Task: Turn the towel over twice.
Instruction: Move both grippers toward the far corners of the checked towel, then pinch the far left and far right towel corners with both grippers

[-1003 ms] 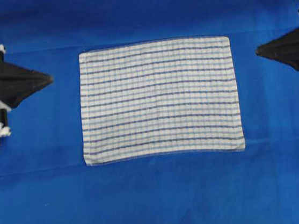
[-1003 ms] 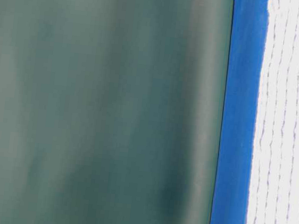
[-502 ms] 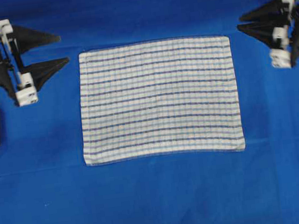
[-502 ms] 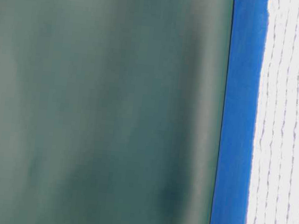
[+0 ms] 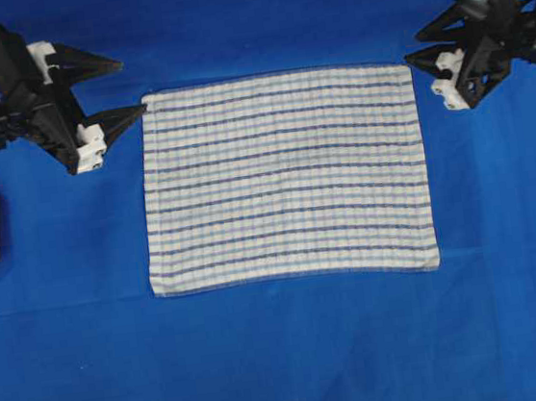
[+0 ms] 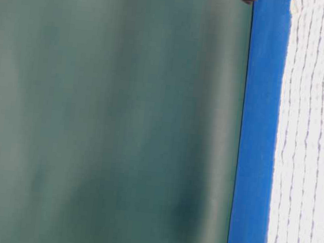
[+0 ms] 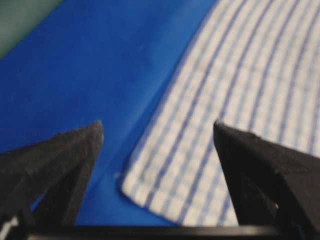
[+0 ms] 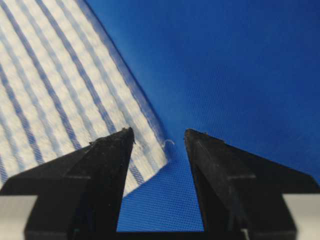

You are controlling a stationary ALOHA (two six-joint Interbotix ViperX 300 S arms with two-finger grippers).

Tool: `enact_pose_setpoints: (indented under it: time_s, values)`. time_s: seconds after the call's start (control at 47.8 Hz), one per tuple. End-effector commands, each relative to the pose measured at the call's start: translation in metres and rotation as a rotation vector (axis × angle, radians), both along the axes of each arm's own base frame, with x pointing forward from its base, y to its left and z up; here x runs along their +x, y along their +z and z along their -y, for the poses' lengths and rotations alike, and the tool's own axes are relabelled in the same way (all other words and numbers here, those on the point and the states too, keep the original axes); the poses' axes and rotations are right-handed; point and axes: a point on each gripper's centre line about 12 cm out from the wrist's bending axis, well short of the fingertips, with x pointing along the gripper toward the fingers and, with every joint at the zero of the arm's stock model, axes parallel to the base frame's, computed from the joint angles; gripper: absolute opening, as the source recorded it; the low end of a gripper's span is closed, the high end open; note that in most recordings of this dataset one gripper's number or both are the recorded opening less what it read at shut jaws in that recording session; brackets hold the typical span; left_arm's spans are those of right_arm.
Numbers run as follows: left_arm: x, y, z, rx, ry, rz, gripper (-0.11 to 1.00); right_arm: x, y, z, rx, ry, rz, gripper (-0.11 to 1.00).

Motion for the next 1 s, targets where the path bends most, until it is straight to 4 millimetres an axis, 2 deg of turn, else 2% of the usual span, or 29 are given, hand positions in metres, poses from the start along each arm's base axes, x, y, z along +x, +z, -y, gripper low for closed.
enact_pose_setpoints:
  time_s: [0.0, 0.251, 0.439, 0.523, 0.606, 0.69, 0.773, 0.982]
  values:
    - [0.006, -0.007, -0.007, 0.001, 0.017, 0.001, 0.87, 0.009, -0.003, 0.007, -0.005, 0.000, 0.001, 0.53]
    - [0.018, -0.038, -0.020, -0.033, 0.039, -0.071, 0.87, 0.017, -0.028, 0.013, 0.032, -0.002, -0.063, 0.53]
    - [0.022, -0.055, -0.026, -0.057, 0.052, -0.122, 0.79, 0.016, -0.041, 0.015, 0.054, -0.011, -0.100, 0.53]
    - [0.020, -0.060, -0.026, -0.067, 0.052, -0.150, 0.67, 0.017, -0.040, 0.016, 0.054, -0.011, -0.098, 0.51]
    - [0.018, -0.063, -0.025, -0.079, 0.048, -0.185, 0.45, 0.017, -0.040, 0.016, 0.054, -0.011, -0.098, 0.44]
    - [0.017, -0.067, -0.024, -0.098, 0.046, -0.227, 0.22, 0.017, -0.040, 0.016, 0.054, -0.011, -0.098, 0.25]
    - [0.016, -0.070, -0.023, -0.111, 0.043, -0.255, 0.05, 0.017, -0.040, 0.016, 0.054, -0.011, -0.098, 0.05]
    - [0.016, -0.070, -0.024, -0.115, 0.044, -0.265, 0.03, 0.017, -0.039, 0.016, 0.055, -0.017, -0.092, 0.05]
